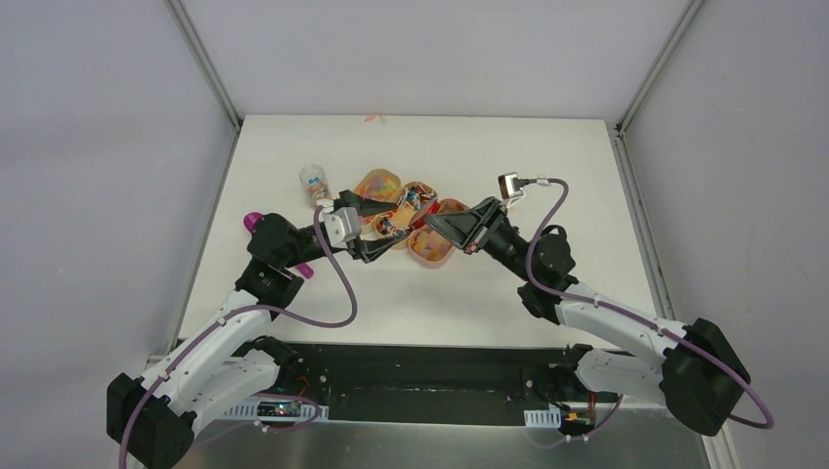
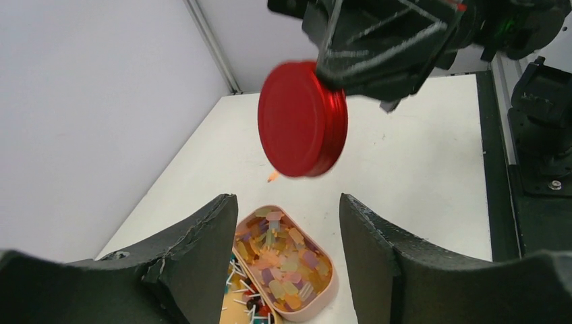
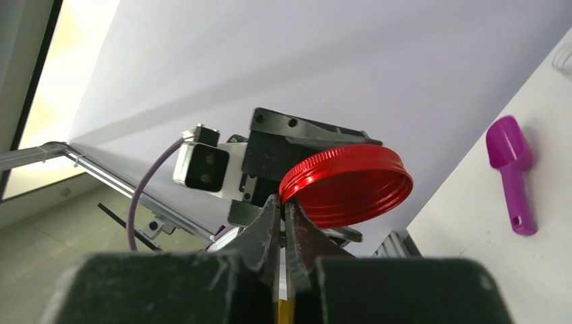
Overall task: Pack the candies
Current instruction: Pick up the bottle lid at the center of the board.
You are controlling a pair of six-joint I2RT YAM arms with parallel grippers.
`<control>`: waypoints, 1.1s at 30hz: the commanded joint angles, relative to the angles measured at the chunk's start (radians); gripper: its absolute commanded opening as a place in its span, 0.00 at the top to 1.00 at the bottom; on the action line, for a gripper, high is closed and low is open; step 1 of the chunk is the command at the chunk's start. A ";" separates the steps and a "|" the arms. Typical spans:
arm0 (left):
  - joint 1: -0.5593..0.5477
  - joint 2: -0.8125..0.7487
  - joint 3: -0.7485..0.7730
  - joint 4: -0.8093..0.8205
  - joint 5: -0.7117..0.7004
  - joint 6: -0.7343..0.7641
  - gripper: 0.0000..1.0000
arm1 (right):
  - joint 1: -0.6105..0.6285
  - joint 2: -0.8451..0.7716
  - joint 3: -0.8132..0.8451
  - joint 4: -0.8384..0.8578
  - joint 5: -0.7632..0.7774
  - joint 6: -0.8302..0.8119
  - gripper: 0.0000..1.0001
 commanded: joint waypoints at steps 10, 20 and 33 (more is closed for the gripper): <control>-0.009 -0.047 0.043 -0.107 0.129 0.133 0.23 | -0.091 -0.061 0.031 -0.061 -0.156 -0.190 1.00; -0.010 -0.057 0.138 -0.220 0.298 0.108 0.01 | -0.161 -0.068 0.126 -0.101 -0.586 -0.348 1.00; -0.009 -0.030 0.119 -0.132 0.286 0.072 0.01 | -0.117 -0.007 0.167 -0.084 -0.661 -0.346 1.00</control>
